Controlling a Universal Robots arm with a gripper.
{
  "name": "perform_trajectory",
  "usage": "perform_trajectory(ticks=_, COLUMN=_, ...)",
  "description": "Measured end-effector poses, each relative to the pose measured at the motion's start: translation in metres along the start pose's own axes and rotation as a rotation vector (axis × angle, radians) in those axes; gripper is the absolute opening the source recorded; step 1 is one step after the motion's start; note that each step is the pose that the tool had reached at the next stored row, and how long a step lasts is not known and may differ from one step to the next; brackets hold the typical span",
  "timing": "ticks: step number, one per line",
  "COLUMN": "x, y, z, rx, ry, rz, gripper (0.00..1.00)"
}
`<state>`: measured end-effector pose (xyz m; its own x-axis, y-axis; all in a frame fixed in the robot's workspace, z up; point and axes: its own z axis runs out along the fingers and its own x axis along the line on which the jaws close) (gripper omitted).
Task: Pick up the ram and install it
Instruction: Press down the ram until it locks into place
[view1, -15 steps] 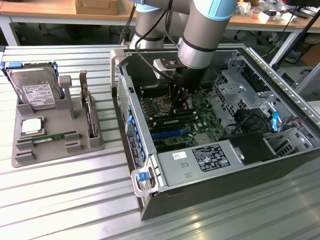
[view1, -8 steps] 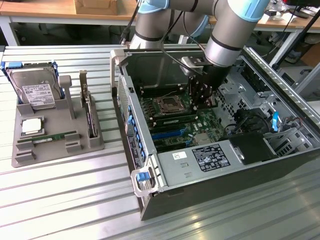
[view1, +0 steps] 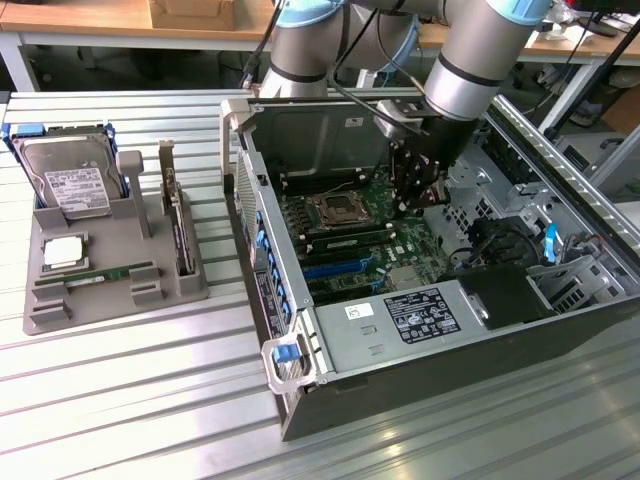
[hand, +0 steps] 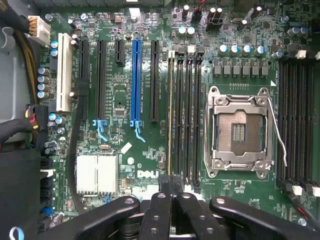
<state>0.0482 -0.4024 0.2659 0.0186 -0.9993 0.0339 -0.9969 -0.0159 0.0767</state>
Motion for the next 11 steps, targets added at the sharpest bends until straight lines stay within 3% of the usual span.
perform_trajectory(ticks=5, x=0.001, y=-0.0136, z=-0.0226, rx=0.0000, ry=-0.0001, rz=0.000, gripper=0.11)
perform_trajectory(ticks=8, x=0.001, y=-0.0148, z=-0.0307, rx=0.0000, ry=0.0000, rz=0.000, gripper=0.11)
perform_trajectory(ticks=11, x=0.000, y=-0.0148, z=-0.0502, rx=0.0000, ry=0.0000, rz=0.000, gripper=0.11)
